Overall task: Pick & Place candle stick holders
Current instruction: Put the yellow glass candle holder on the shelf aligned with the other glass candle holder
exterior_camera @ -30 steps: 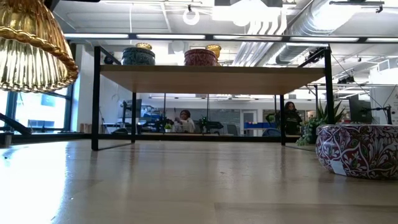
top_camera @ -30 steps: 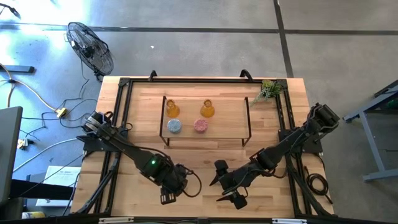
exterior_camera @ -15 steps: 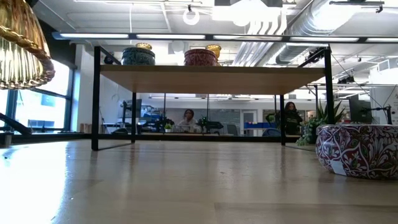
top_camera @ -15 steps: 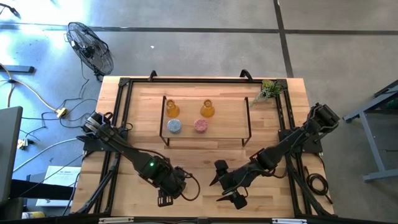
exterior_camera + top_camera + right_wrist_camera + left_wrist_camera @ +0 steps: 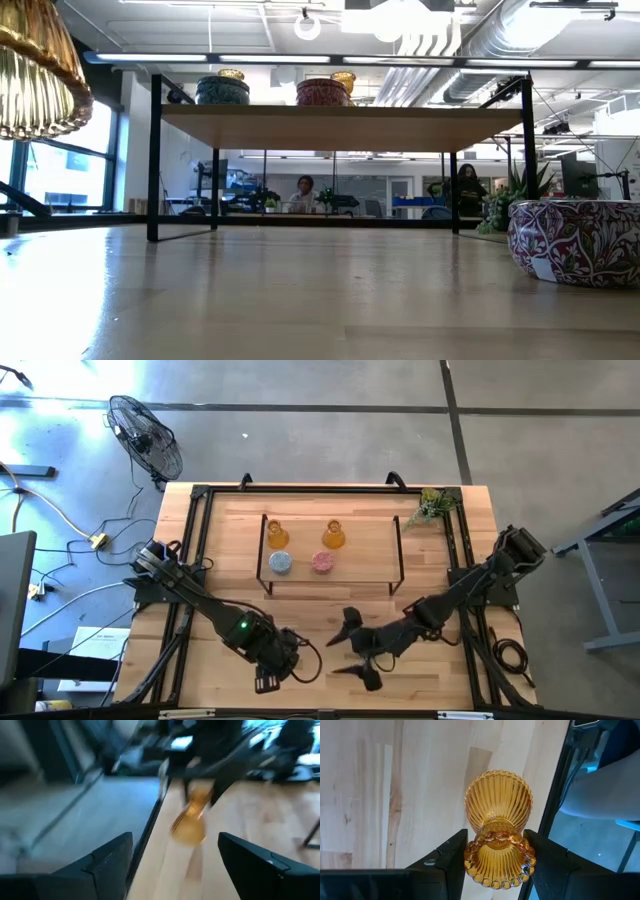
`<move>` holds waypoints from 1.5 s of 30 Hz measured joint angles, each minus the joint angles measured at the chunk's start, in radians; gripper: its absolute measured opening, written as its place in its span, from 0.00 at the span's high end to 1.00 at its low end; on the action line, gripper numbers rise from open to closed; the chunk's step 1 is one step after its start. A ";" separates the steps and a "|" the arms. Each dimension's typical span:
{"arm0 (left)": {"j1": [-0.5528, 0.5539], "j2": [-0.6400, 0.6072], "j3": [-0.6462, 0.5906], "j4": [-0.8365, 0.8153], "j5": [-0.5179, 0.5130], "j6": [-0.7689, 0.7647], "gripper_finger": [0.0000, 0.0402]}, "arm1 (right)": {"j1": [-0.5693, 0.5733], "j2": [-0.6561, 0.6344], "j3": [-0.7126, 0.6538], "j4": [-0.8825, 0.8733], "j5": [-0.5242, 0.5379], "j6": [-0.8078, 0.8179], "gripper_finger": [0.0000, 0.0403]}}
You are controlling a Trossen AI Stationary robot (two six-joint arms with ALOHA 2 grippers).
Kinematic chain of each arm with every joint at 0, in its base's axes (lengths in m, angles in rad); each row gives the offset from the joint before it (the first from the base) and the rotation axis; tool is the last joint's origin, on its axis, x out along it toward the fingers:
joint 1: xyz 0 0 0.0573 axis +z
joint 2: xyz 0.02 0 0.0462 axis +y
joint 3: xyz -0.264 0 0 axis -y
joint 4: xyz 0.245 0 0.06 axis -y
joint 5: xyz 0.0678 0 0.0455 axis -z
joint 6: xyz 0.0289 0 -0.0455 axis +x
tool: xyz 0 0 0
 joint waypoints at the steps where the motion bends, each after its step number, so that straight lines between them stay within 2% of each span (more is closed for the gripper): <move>1: 0.000 0.000 0.000 0.006 0.000 0.005 0.58 | -0.001 0.000 0.000 0.026 0.018 0.033 0.28; 5: 0.002 0.000 0.000 0.015 0.000 0.023 0.57 | 0.001 0.000 0.001 0.116 0.018 0.191 0.28; 7: 0.002 0.000 0.000 0.016 0.007 0.025 0.58 | 0.001 -0.001 0.001 0.168 0.015 0.216 0.28; 11: 0.002 0.000 0.000 0.016 0.011 0.035 0.58 | -0.006 -0.003 0.001 0.213 -0.024 0.184 0.28; 14: 0.001 0.000 0.000 0.016 0.011 0.036 0.58 | -0.006 -0.003 0.001 0.161 -0.028 0.132 0.28; 19: 0.000 0.000 0.000 0.019 0.011 0.037 0.57 | -0.011 -0.003 0.001 -0.027 0.099 0.073 0.28; 22: 0.000 0.000 0.000 0.020 0.011 0.037 0.57 | -0.014 -0.003 0.000 -0.066 0.105 0.028 0.28; 28: 0.001 0.000 0.000 0.022 0.010 0.053 0.57 | -0.014 0.000 0.000 -0.044 0.113 0.059 0.28; 32: 0.002 0.000 0.000 0.049 0.004 0.080 0.58 | -0.032 0.047 0.001 -0.041 0.144 0.076 0.28; 45: 0.002 0.000 0.000 0.063 -0.056 0.137 0.57 | -0.087 0.181 0.000 0.143 0.041 0.069 0.28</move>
